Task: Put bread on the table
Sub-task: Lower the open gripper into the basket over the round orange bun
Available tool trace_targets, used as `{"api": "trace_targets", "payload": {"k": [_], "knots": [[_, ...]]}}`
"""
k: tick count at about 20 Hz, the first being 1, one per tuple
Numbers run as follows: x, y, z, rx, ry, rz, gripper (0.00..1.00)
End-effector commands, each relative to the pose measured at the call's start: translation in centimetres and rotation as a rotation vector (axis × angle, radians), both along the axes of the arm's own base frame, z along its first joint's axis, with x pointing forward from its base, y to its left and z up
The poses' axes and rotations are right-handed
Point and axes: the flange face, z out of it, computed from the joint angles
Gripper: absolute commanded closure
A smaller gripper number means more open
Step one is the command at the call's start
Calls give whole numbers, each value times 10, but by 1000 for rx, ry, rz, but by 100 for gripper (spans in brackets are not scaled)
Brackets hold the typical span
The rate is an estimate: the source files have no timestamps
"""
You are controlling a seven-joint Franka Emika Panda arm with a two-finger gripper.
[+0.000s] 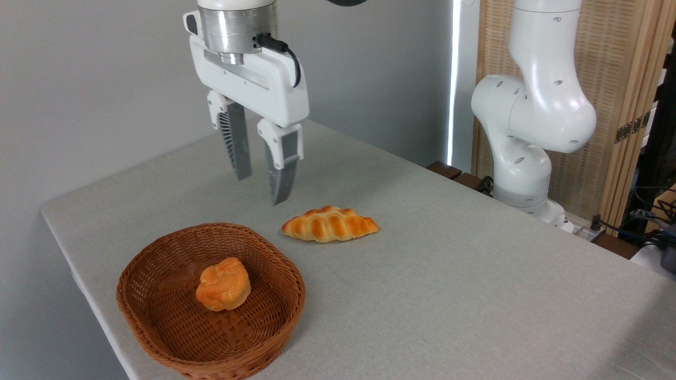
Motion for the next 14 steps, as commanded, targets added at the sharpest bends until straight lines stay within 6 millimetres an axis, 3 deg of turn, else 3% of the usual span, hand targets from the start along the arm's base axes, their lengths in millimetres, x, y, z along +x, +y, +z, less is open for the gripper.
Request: {"api": "trace_targets", "payload": {"k": [1, 6, 14], "knots": [[6, -9, -16, -51, -61, -53, 0], [10, -14, -52, -166, -138, 22, 0], [15, -22, -87, -149, -227, 14, 0]]}}
